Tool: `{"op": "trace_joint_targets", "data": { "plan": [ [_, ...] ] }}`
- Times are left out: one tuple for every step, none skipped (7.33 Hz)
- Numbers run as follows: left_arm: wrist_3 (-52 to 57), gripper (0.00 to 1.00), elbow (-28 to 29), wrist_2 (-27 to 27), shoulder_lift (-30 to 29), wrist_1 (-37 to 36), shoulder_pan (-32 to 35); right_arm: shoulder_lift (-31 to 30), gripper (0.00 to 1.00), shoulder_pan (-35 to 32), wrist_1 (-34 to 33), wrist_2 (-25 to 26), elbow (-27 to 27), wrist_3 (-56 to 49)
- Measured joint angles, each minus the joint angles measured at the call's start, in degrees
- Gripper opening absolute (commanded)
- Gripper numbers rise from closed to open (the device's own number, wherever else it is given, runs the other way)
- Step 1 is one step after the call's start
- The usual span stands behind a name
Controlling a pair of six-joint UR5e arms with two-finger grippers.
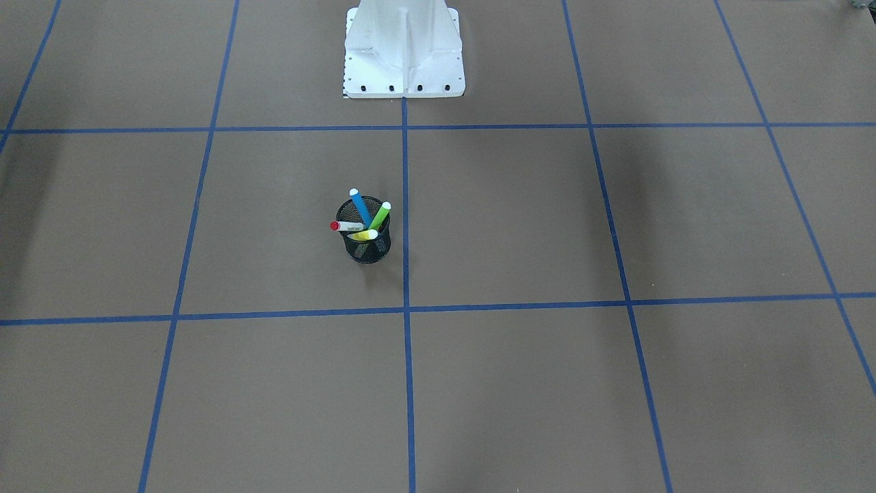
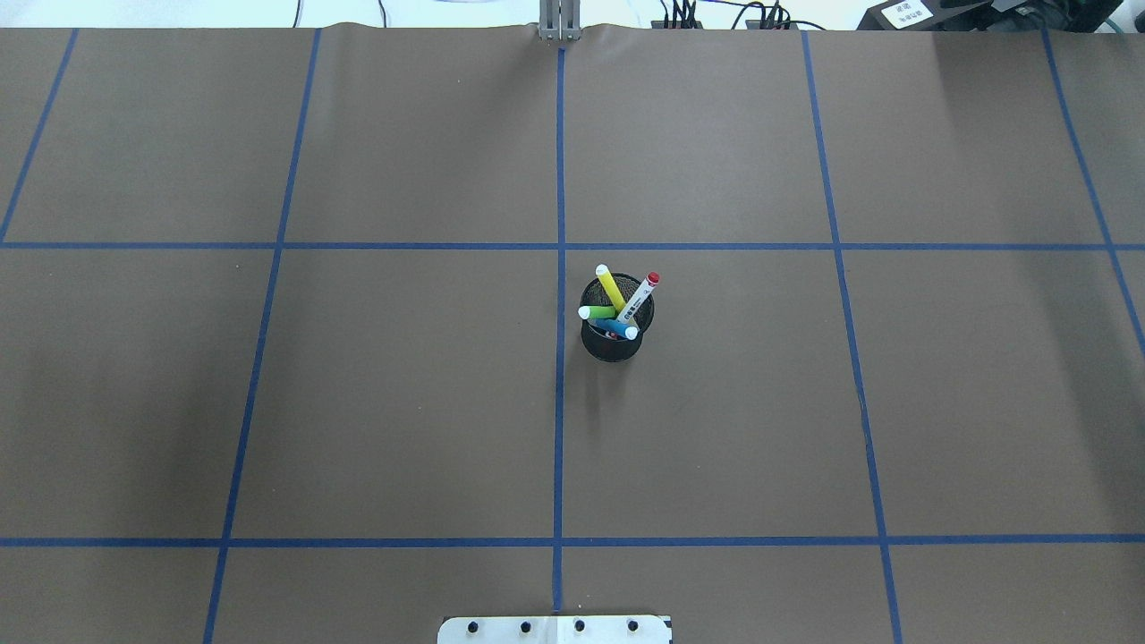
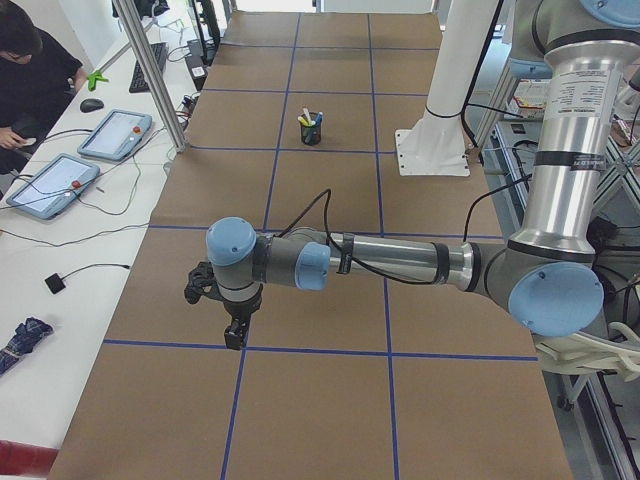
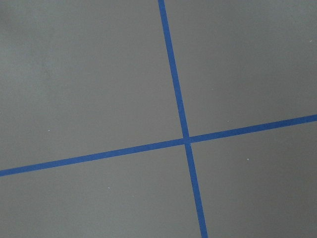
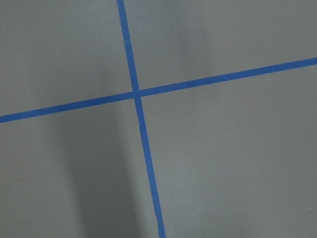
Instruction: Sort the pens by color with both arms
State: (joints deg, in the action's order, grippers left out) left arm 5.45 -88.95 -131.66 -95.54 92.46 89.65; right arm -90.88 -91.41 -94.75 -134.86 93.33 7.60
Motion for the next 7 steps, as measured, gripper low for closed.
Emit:
{"op": "trace_joint_targets", "data": {
  "plan": [
    [0.0,1.0,0.0,0.0,0.0,0.0,0.0,0.0,0.99,0.0,0.0,-0.1,0.4,-0.1],
    [0.0,1.0,0.0,0.0,0.0,0.1,0.0,0.0,0.99,0.0,-0.2,-0.1,0.9,-0.2],
    [0.0,1.0,0.0,0.0,0.0,0.1,0.0,-0.1,0.99,0.0,-0.2,-0.1,1.1,-0.1],
    [0.0,1.0,0.0,0.0,0.0,0.1,0.0,-0.1,0.99,0.0,-0.2,-0.1,1.2,-0.1],
    [0.0,1.0,0.0,0.0,0.0,0.1,0.0,-0.2,0.99,0.0,-0.2,-0.2,1.2,-0.1],
    [0.0,1.0,0.0,0.0,0.0,0.1,0.0,-0.2,0.99,0.0,-0.2,-0.2,1.2,-0.1],
    [-0.1,1.0,0.0,0.0,0.0,0.1,0.0,-0.2,0.99,0.0,-0.2,-0.2,1.2,-0.1]
  ]
}}
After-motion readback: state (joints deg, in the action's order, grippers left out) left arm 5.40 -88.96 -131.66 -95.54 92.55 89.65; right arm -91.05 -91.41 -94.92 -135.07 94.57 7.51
